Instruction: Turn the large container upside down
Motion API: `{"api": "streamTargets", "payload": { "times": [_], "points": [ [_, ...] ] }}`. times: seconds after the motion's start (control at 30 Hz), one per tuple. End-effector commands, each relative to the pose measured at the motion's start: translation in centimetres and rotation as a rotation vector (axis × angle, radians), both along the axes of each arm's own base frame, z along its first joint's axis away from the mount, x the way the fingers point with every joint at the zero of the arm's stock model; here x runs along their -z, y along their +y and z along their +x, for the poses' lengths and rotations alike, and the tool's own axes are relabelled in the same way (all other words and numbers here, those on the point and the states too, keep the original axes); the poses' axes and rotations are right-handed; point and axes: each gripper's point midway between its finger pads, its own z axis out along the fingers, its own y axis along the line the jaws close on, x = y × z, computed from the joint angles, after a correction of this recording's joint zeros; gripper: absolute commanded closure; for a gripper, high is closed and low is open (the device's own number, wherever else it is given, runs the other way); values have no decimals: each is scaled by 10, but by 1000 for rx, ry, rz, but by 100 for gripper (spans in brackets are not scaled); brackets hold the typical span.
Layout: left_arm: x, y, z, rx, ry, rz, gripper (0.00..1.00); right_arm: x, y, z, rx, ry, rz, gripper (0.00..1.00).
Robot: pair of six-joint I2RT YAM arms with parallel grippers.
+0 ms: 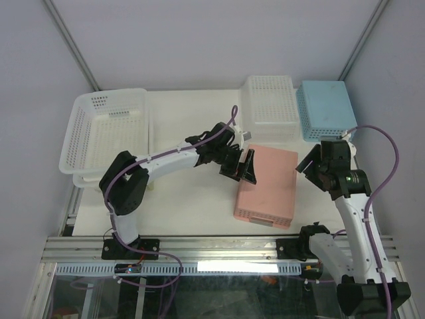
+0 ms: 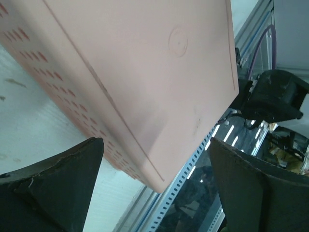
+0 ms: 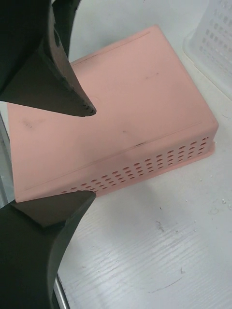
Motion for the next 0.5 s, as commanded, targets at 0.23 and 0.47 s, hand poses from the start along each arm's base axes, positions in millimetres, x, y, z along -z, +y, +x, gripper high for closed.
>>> {"api": "streamTargets", "payload": {
  "times": [0.23, 0.47],
  "points": [
    [-41, -93, 7, 151, 105, -250, 8, -53, -17, -20, 13, -63, -81, 33],
    [-62, -118, 19, 127, 121, -350, 9, -65, -27, -45, 39, -65, -122, 33]
  ]
}}
